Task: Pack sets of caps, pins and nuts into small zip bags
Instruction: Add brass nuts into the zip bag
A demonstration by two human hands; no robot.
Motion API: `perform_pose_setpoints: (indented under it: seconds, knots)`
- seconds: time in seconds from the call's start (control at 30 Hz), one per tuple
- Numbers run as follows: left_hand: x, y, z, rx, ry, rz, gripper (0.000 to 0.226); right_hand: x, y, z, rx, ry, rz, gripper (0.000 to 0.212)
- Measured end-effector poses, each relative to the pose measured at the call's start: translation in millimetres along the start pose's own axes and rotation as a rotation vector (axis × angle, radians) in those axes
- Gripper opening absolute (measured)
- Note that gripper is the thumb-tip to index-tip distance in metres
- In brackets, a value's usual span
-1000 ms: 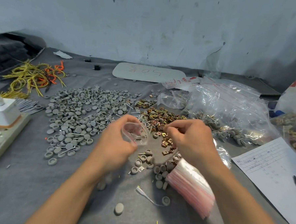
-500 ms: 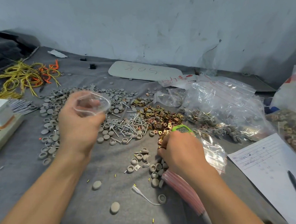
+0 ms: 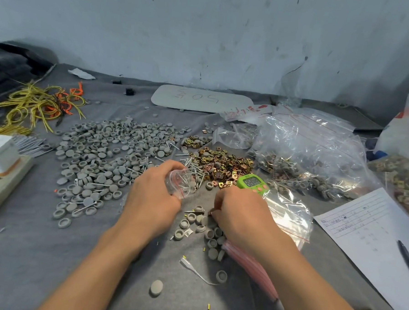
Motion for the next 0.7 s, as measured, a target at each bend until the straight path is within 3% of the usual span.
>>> perform_pose_setpoints:
  seconds: [0.13,0.33,0.47,0.7]
  knots:
    - [-3.6,-0.3,6.1,0.048,-0.024,0.002,0.059,0.7,6.2,1.4,0.069,0.008,0.026,0.015]
    - [-7.7,5.6,11.4,0.048,-0.044,0.022,0.060,2.6,17.1,-13.9,0.558,0.146,0.066,0.030]
    - [-9.4,8.8,11.9,0.017,-0.047,0.044,0.058,0.7,12.9,-17.0,0.808,0.132,0.034,0.029]
    - [-18.2,19.0,16.3,-0.092,-0.127,0.127,0.065,2.0,1.9,-12.2,0.935,0.148,-0.002,0.017]
Point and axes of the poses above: each hand's wrist, its own x-axis towards the middle knuckle, its own z-axis out of the palm, y = z × x, the point moved 9 cm from there along x, towards the middle knuckle, and after that the axes turned 8 degrees about -z, right-handed, at the moved point
